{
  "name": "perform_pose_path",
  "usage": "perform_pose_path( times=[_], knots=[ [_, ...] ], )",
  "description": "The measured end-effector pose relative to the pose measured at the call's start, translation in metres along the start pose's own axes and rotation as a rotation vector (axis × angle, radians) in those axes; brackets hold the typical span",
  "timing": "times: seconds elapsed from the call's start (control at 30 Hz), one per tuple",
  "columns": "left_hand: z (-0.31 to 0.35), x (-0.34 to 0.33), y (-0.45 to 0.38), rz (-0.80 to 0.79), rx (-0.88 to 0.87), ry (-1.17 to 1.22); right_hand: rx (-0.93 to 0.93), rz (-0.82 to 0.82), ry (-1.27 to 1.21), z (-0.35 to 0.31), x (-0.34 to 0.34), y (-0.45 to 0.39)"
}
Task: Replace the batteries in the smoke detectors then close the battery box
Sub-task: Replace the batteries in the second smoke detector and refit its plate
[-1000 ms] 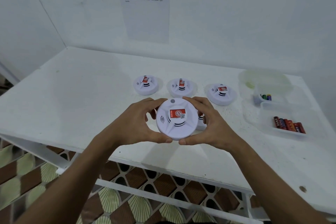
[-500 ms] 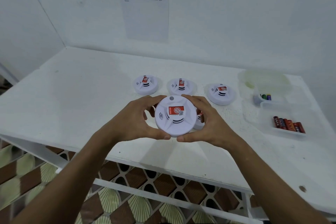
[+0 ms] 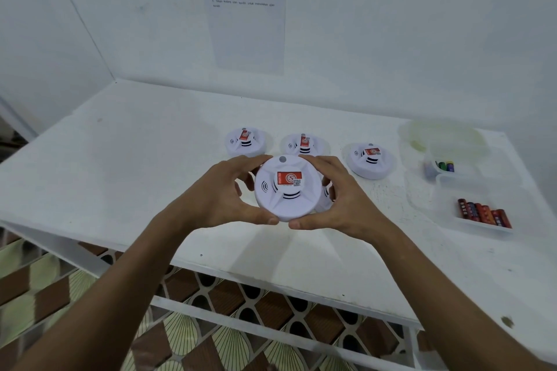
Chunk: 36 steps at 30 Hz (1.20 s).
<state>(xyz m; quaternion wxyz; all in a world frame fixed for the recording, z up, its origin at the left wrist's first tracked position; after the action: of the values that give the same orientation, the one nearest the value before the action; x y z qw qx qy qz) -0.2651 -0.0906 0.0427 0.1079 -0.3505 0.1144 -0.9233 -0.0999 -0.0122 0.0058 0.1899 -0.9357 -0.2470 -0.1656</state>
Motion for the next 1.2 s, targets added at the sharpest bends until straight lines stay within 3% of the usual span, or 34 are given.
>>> perform_pose_path(
  times=[0.77,1.2],
  knots=[
    [-0.037,0.003,-0.019,-0.017,0.031,-0.006,-0.097,0.068,0.034,0.027,-0.028,-0.022],
    [-0.108,-0.018,-0.037,-0.064,0.131,-0.041,-0.172,0.063,0.135,0.045,-0.056,-0.04]
  ],
)
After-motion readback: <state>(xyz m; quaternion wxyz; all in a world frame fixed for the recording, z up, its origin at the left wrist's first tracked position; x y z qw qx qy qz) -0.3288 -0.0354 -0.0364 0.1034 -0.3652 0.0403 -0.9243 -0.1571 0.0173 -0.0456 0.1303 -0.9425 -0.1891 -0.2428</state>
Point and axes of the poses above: each hand's wrist, its own y-axis away from the middle knuckle, its own x-axis out of the back of the hand, z = x × y, the point moved 7 cm from there along -y, towards the middle knuckle, and after that the axes turned 14 degrees about z, right-handed, at the moved point
